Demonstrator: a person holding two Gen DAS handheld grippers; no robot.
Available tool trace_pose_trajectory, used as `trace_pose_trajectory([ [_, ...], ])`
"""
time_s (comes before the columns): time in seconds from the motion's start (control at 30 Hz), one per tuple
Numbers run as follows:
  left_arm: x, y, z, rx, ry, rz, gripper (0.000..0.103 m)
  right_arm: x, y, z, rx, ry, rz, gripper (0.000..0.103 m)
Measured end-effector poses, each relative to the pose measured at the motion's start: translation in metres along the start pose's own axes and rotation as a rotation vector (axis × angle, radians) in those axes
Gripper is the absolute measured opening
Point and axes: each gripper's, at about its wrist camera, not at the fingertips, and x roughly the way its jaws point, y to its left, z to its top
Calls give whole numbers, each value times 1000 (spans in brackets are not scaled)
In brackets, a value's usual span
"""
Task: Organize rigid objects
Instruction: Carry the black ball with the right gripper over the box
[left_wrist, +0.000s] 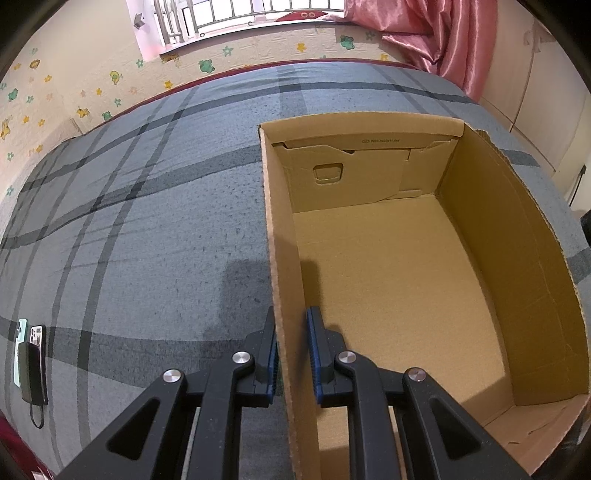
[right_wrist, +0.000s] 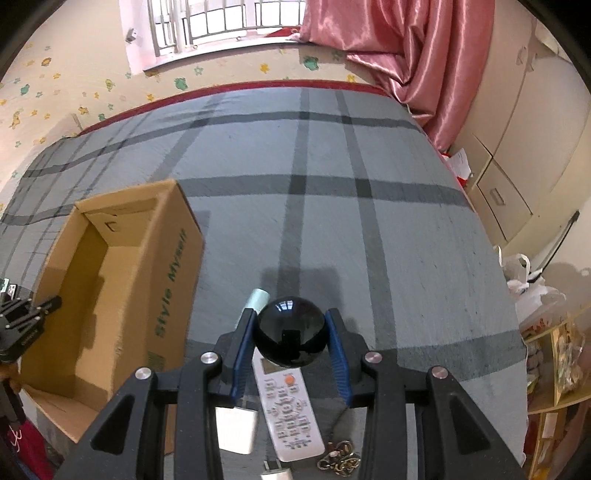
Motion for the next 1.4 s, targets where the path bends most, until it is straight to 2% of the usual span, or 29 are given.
trace_pose_trajectory([
  [0.43, 0, 3, 0, -4, 1, -11, 15, -17, 69, 25, -96, -46, 67, 40],
  [0.87, 0, 2, 0, -2, 2, -8, 15, -7, 148, 35, -204, -46, 145, 40],
  [1.13, 1, 3, -1, -5, 4, -11, 15, 9, 185, 41, -240, -9, 178, 40],
  [1.4, 1, 3, 0, -2, 4, -9, 15, 48, 210, 38, -241, 87, 202, 40],
])
